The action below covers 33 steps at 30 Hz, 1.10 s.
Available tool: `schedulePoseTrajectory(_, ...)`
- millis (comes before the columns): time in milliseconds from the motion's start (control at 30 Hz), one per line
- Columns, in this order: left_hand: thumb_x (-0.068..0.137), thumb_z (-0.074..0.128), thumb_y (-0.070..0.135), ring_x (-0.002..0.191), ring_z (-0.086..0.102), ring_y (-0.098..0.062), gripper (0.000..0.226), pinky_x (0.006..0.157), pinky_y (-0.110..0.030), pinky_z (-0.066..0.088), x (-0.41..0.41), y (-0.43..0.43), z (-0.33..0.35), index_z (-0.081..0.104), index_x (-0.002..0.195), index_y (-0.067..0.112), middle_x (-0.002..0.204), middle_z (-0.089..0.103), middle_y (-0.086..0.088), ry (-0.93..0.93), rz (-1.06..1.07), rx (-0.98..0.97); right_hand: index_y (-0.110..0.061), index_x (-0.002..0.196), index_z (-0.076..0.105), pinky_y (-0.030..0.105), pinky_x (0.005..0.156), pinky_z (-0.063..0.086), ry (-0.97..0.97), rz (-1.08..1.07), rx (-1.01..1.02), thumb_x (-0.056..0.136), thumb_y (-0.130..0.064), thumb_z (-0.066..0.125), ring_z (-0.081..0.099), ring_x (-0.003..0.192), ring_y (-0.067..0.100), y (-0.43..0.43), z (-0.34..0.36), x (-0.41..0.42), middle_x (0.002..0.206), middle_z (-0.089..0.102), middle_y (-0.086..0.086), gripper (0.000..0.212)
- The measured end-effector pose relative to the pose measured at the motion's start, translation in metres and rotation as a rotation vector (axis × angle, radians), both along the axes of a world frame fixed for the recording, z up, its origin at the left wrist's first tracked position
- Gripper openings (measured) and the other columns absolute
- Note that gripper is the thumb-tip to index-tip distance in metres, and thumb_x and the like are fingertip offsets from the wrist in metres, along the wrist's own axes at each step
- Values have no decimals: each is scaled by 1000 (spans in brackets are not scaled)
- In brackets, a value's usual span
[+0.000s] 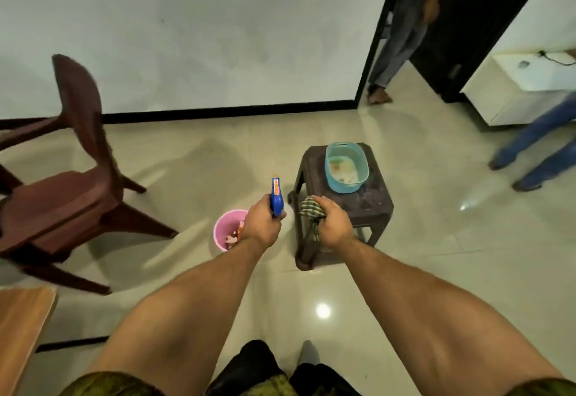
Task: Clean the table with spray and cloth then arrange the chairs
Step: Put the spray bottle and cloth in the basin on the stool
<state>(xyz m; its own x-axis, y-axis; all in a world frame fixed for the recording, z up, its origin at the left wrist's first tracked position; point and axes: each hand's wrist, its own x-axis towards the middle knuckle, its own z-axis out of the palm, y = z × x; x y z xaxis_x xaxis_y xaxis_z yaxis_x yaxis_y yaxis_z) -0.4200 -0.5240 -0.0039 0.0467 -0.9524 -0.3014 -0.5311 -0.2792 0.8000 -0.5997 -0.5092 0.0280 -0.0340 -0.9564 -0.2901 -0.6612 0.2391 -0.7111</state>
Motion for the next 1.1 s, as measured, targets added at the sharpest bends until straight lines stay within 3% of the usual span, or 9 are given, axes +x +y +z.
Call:
schedulePoseTrajectory(100,78,59,21,91,66,-37,27,84,-54,57,-26,-65,-28,57,97,40,95,69,-4,24,-25,7,-19,144,51,34,118,32,27,-19,8,90,8,49,47,134,22,-47,-7,-31,145,52,6,61)
schedulePoseTrajectory(200,82,60,17,91,66,-35,29,87,-52,57,-56,-113,-8,59,105,34,96,68,0,28,-86,-15,-18,143,53,28,115,34,41,-46,4,89,7,48,52,129,24,-91,-14,-53,141,55,7,59)
schedulePoseTrajectory(367,91,65,10,95,62,-28,27,89,-36,50,-94,-190,1,64,118,13,104,69,-6,7,-145,-36,-17,139,56,26,108,37,63,-89,42,87,5,55,56,122,25,-158,-30,-80,134,59,7,56)
schedulePoseTrajectory(633,92,69,12,92,66,-26,31,88,-33,51,-148,-273,-17,63,122,14,106,72,-7,21,-293,19,-17,140,55,33,104,47,51,-172,102,87,-3,63,58,119,28,-218,-51,-113,136,57,8,55)
schedulePoseTrajectory(733,92,69,14,92,69,-25,37,92,-38,55,-173,-301,-33,62,128,20,107,73,-5,22,-316,68,-16,139,56,25,103,42,28,-202,145,87,-4,65,57,120,26,-241,-63,-132,136,57,8,54)
schedulePoseTrajectory(867,93,67,13,90,66,-20,37,89,-29,51,-208,-334,-60,64,128,22,104,73,-4,0,-302,126,-16,141,54,31,113,38,-11,-205,209,92,1,56,50,132,26,-272,-90,-161,144,52,9,52)
schedulePoseTrajectory(1100,98,55,4,98,65,-23,41,88,-25,47,-249,-363,-109,60,134,21,112,70,-7,-62,-246,276,-14,148,45,25,112,30,15,-64,269,91,8,49,39,141,27,-309,-128,-199,152,43,10,61)
